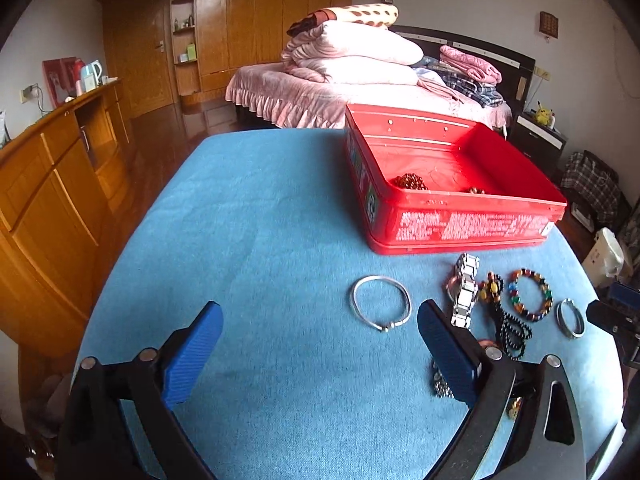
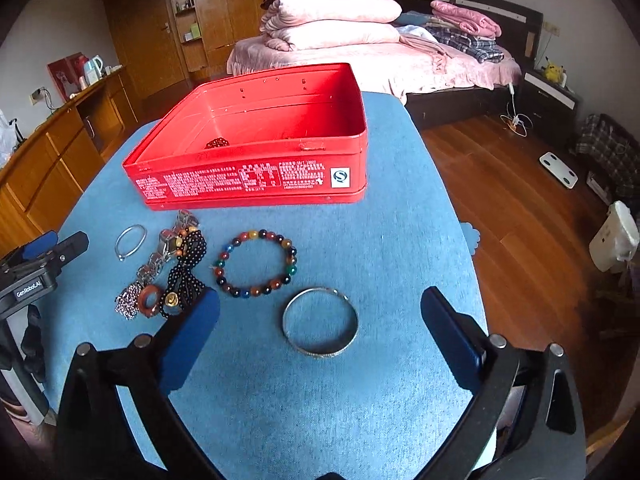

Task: Organize jewelry
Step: 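Withdraw both tools from the tin toward the silver bangles, then grasp the plain silver bangle with the right tool while the left tool grasps the silver ball-end bangle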

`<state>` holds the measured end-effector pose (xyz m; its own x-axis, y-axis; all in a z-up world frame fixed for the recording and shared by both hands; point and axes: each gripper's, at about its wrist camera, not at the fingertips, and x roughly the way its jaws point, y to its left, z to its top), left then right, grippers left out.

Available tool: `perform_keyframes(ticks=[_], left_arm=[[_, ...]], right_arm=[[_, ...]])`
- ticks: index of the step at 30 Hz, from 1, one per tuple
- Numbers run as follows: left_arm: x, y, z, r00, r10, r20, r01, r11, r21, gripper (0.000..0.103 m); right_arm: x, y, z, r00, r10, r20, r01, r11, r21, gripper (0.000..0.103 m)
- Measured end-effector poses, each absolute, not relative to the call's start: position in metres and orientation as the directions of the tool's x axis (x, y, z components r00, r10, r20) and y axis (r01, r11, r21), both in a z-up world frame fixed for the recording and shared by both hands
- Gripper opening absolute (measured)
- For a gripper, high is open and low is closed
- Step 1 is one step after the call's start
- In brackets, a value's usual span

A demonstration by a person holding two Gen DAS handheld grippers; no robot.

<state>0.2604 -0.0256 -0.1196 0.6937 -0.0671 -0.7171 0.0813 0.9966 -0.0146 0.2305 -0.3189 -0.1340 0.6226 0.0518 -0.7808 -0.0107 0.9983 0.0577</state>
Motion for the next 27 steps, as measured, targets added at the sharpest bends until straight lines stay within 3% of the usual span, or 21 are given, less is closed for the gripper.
perform_keyframes(ticks=[13, 14, 17, 21, 27], left_arm=[[0.266, -0.048, -0.14, 0.664, -0.084, -0.743, 0.125, 0.992, 0.0, 0.096], [0.268, -0.05, -0.14, 0.662, -0.083, -0.745, 0.128, 0.992, 0.004, 0.096], [0.272, -0.053, -0.142, 0.661, -0.087, -0.745, 0.136, 0.991, 0.005, 0.096], [0.277, -0.056, -0.145, 0.65, -0.098, -0.753, 0.146, 0.989, -0.003, 0.096], [0.29, -0.056, -0.152, 0.611, -0.129, -0.781, 0.16, 0.986, -0.038, 0.096]], right_arm=[[0.231, -0.327, -0.158, 0.6, 0.049, -0.799, 0.008, 0.998, 0.067, 0.097], [0.232, -0.327, -0.16, 0.598, 0.048, -0.8, 0.007, 0.998, 0.065, 0.095], [0.236, -0.325, -0.164, 0.582, 0.047, -0.812, -0.004, 0.998, 0.056, 0.074], [0.238, -0.32, -0.166, 0.58, 0.018, -0.815, -0.009, 1.0, 0.015, 0.072], [0.239, -0.316, -0.167, 0.584, 0.016, -0.811, -0.027, 1.0, 0.001, 0.062]])
